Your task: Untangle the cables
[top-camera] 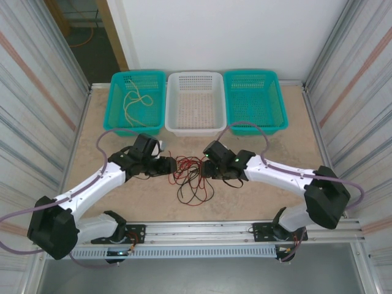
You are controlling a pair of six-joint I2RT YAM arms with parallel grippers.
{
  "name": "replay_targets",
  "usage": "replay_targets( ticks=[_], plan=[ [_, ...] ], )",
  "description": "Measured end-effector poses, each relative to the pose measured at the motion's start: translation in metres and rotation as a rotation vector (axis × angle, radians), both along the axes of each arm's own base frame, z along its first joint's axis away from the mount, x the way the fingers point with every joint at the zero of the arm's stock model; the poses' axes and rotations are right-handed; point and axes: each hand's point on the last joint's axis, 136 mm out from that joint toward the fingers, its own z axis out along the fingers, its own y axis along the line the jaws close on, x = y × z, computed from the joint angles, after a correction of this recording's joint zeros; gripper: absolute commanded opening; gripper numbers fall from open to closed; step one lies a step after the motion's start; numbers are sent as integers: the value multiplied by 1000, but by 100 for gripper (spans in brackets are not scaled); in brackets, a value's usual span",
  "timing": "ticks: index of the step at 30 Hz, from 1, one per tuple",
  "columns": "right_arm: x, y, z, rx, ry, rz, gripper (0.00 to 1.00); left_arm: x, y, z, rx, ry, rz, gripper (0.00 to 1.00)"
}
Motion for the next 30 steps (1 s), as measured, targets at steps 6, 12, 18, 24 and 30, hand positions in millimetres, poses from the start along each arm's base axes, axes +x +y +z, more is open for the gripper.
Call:
replay_targets(
  ticks=[6,12,18,24,30],
  plan=[
    [-10,41,9,-42,-34,142,60,0,-1,-10,-19,24,31,52],
    [-5,43,-7,-108,-19,190,60,3,-7,-13,-51,39,47,52],
    [-1,36,-27,-199,19,231,55,3,-8,-19,-64,54,66,51],
    [3,42,-18,-215,-2,264,24,5,-11,-17,-81,52,67,51],
    [2,37,-16,-240,-13,269,0,6,-15,-26,-88,77,65,50]
  ],
)
